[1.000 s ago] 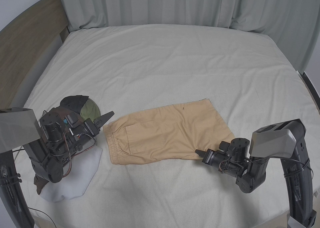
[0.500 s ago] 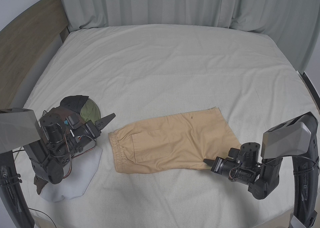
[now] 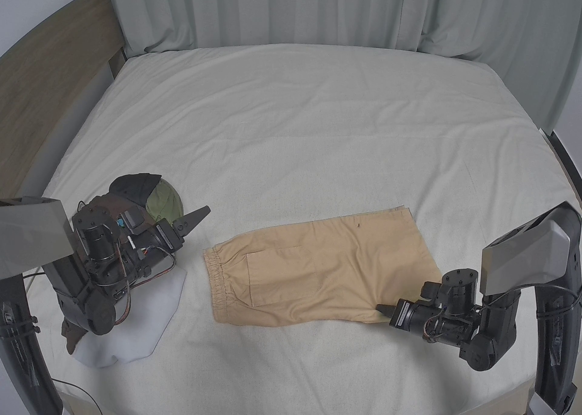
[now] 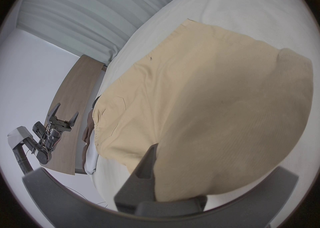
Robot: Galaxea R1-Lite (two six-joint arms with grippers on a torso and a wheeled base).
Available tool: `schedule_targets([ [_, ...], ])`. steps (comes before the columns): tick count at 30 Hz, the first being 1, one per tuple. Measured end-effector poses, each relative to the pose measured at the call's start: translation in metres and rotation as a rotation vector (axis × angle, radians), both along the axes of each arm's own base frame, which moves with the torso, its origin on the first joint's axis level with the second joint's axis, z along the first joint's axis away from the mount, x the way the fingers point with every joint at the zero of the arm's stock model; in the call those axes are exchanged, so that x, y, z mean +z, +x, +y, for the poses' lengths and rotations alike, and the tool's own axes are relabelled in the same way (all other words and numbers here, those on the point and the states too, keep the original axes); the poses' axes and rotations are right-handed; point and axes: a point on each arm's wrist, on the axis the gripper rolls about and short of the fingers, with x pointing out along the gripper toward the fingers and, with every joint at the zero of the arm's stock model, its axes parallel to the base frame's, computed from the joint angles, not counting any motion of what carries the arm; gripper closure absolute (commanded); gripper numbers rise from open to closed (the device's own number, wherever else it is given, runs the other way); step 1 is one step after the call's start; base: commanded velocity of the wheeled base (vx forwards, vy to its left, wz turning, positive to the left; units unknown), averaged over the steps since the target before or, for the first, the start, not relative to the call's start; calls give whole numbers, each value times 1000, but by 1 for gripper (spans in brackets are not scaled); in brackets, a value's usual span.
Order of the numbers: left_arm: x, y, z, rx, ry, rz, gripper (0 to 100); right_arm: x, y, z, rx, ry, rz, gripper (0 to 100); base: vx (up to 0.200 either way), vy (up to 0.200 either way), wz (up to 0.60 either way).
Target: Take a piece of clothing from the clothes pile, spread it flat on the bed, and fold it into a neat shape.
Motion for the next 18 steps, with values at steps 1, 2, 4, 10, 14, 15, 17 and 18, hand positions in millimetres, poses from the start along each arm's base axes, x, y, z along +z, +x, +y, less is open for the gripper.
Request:
schedule_targets([
  [1,0,0,0,0,1,-1,0,0,0,0,0,0,1,100,0,0,0],
  [2,0,0,0,0,2,-2,0,0,-1,0,0,-1,4,100,0,0,0],
  [4,0,0,0,0,2,-2,0,-1,-1,0,0,-2,6,100,0,0,0],
  [10,0,0,0,1,2,-2,0,-2,-4,-1,4,-8,17,0,0,0,0],
  [14,0,-1,0,1,3,1,0,-3,-7,-1,14,-19,26,0,0,0,0],
  [15,0,-1,0,1,3,2,0,-4,-8,-1,16,-21,29,0,0,0,0],
  [17,0,-1,0,0,5,2,0,-4,-12,-1,26,-28,40,0,0,0,0],
  [18,-1,-1,0,0,7,1,0,-5,-16,0,35,-34,50,0,0,0,0],
])
